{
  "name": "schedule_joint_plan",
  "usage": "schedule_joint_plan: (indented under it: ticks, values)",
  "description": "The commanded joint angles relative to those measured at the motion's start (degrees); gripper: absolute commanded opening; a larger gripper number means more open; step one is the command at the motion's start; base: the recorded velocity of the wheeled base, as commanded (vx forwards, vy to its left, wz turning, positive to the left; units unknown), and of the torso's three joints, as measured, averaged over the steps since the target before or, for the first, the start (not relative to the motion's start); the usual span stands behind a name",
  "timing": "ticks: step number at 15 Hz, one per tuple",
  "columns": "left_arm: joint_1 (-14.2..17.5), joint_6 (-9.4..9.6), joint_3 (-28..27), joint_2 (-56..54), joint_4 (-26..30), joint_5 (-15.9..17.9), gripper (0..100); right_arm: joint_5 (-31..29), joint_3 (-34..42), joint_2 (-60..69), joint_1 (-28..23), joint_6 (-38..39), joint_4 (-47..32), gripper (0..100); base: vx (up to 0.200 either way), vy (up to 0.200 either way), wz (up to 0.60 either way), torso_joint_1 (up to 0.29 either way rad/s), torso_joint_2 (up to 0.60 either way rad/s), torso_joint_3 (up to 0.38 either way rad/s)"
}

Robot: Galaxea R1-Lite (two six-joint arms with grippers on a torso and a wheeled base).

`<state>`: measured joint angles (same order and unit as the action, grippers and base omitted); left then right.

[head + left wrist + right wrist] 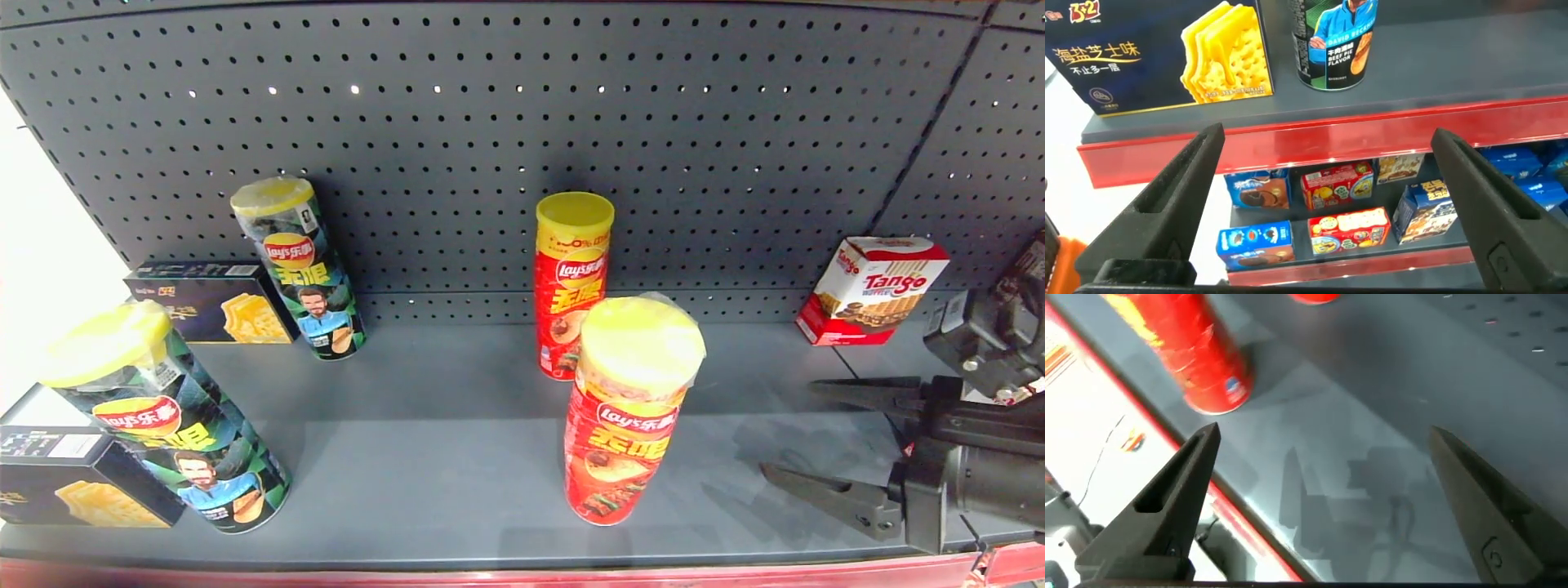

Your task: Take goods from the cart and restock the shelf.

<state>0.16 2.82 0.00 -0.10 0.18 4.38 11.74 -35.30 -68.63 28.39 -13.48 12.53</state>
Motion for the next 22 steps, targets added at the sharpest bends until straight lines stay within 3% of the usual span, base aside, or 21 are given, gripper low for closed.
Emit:
schedule_joint_plan:
  ticks: [1,6,22]
  values:
    - [0.02,0.00,0.00,0.10,-0.01,0.02,100,0.04,-0.12,-2.21,1.40,-0.05,0.04,100,0.000,0.000,0.00,0.000,0.00,0.000]
    - [0.02,0.00,0.00,0.10,-0.01,0.02,100,-0.14,-2.66,-6.78,4.30,-0.05,0.21,100,0.000,0.000,0.00,0.000,0.00,0.000]
    - [0.02,-0.27,0.00,0.10,-0.01,-0.07,100,-0.84,-11.28,-17.32,5.01,-0.14,1.88,100,0.000,0.000,0.00,0.000,0.00,0.000]
